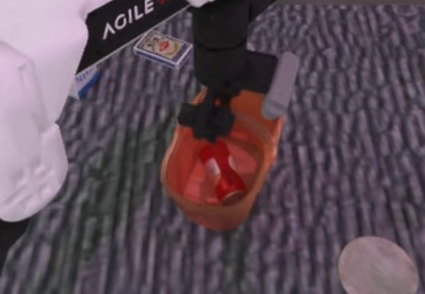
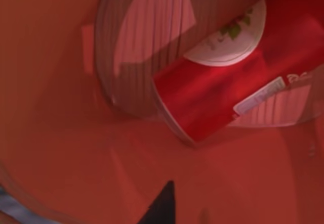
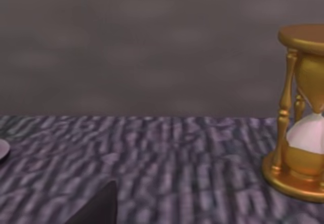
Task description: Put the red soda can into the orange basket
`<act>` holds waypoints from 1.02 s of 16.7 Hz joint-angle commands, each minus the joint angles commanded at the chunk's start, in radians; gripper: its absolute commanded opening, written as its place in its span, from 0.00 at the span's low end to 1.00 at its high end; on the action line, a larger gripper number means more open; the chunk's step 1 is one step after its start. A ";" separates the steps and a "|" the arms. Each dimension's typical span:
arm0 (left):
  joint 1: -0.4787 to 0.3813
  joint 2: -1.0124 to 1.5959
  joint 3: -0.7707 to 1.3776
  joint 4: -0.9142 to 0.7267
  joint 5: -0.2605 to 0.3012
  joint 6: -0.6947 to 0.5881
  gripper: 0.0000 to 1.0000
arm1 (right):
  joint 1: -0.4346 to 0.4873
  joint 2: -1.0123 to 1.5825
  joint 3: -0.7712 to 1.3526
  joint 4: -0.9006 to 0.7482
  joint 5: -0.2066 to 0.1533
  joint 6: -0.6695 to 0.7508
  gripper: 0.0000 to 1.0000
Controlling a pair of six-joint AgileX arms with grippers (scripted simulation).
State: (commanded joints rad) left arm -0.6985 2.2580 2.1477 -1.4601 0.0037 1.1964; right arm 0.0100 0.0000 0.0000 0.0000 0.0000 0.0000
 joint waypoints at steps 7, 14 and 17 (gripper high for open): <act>0.000 0.000 0.000 0.000 0.000 0.000 0.00 | 0.000 0.000 0.000 0.000 0.000 0.000 1.00; 0.000 0.000 0.000 0.000 0.000 0.000 0.00 | 0.000 0.000 0.000 0.000 0.000 0.000 1.00; 0.000 0.000 0.000 0.000 0.000 0.000 0.00 | 0.000 0.000 0.000 0.000 0.000 0.000 1.00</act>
State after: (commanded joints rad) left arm -0.6985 2.2580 2.1477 -1.4601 0.0037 1.1964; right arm 0.0100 0.0000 0.0000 0.0000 0.0000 0.0000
